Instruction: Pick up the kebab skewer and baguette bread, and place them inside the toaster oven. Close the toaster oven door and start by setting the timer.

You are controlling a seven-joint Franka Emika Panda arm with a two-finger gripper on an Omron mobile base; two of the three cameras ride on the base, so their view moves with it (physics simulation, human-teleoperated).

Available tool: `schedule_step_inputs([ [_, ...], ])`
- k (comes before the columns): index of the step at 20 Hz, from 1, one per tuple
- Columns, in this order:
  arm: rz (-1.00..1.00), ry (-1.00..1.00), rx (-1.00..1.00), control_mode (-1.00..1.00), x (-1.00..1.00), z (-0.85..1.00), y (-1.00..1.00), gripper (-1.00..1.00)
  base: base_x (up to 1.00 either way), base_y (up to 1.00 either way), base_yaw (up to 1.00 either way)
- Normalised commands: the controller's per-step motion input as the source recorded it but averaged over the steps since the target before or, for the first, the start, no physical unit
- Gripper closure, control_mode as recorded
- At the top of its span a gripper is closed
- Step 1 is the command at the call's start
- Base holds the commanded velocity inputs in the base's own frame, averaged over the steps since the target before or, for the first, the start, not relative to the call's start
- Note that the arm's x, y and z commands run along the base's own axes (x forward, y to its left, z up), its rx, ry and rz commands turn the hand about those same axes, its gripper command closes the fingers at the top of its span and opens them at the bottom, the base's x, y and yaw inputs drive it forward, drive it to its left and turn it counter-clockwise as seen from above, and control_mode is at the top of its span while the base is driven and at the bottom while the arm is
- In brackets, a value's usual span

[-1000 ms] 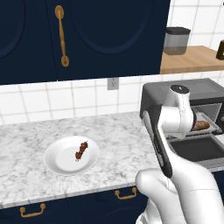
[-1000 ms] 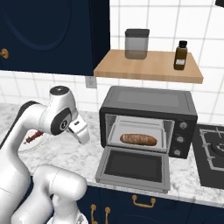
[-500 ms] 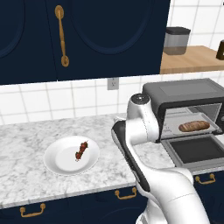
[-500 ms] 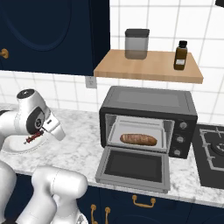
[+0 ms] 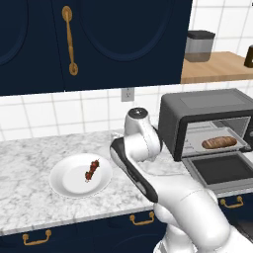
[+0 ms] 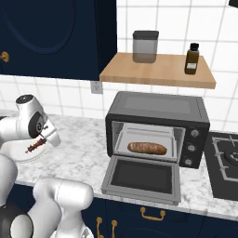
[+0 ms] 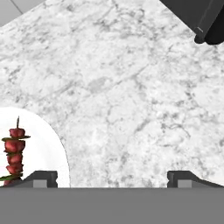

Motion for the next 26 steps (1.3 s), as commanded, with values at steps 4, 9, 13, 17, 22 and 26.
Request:
schedule_step_inputs([
  [4,0.06,0.12,0.00,-1.00,0.32,-0.31,0.90,-1.00,0.00,0.00,0.00],
  [9,0.07,0.22,0.02,-1.00,0.13,-0.10,0.81,-1.00,0.00,0.00,0.00],
  [13,0.03,0.07,0.01,-1.00,0.35,-0.35,0.60,-1.00,0.00,0.00,0.00],
  [17,0.07,0.01,0.01,-1.00,0.76,-0.60,0.17,-1.00,0.00,0.00,0.00],
  [22,0.06,0.04,0.01,-1.00,0.55,-0.46,0.26,-1.00,0.00,0.00,0.00],
  [26,0.02,0.05,0.00,-1.00,0.24,-0.35,0.29,-1.00,0.00,0.00,0.00],
])
